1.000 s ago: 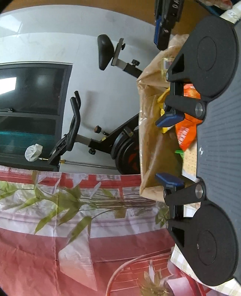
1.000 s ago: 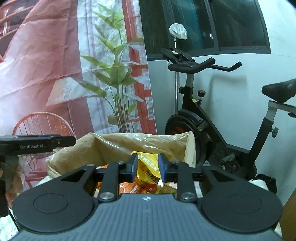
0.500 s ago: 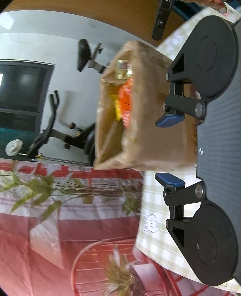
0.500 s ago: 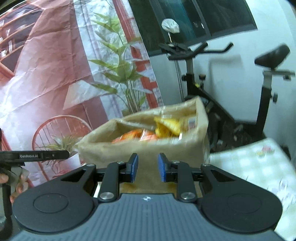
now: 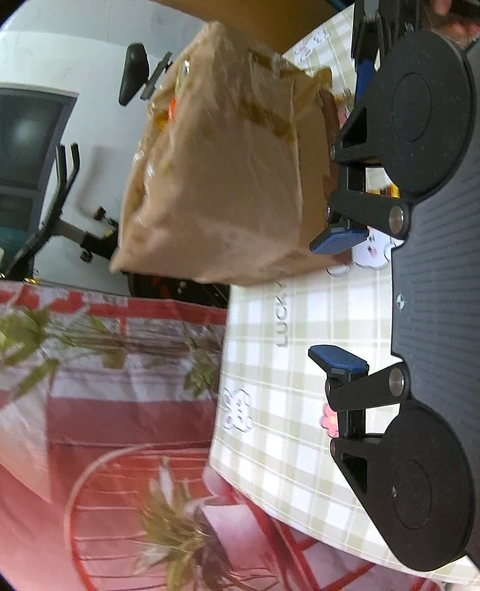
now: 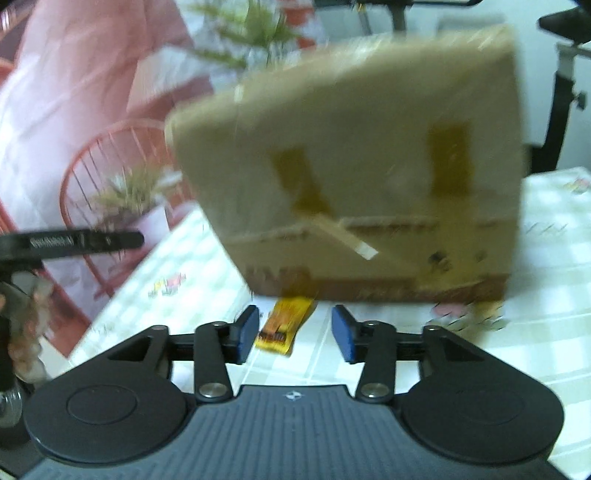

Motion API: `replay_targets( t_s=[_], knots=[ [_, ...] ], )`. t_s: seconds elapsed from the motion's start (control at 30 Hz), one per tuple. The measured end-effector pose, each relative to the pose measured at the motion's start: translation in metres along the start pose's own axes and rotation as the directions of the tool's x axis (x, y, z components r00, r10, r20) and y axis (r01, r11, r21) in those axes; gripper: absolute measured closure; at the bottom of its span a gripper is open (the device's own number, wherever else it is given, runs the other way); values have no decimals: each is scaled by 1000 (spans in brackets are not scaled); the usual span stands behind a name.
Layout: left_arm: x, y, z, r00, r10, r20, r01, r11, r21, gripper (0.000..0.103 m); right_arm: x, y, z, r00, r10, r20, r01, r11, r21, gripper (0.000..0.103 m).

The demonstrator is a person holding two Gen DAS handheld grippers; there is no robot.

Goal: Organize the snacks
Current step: 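Move both open tools back down to the small yellow candy, then grasp the small yellow candy packet with the right tool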

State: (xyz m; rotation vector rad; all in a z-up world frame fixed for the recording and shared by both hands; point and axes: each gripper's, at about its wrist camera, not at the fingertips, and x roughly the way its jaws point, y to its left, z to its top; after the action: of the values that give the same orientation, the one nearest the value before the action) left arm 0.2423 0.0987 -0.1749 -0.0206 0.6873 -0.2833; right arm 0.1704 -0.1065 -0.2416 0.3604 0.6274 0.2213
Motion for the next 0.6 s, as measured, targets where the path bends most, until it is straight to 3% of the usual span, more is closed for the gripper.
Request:
replay_targets(
  t_s=[0.17, 0.37, 0.6],
  knots=[
    [19, 10, -10, 999, 2, -36, -3, 999, -33, 46, 59, 17, 1, 995, -23, -94, 17, 997, -70, 50],
    [40, 11, -19, 998, -6, -70, 2, 999, -48, 46, 105, 35, -1, 985, -96, -147, 71, 983, -167, 34],
    [57, -1, -26, 994, -38, -99, 37, 999, -18, 47, 91, 21, -13, 980, -143, -137, 107, 965, -240, 34]
  ],
)
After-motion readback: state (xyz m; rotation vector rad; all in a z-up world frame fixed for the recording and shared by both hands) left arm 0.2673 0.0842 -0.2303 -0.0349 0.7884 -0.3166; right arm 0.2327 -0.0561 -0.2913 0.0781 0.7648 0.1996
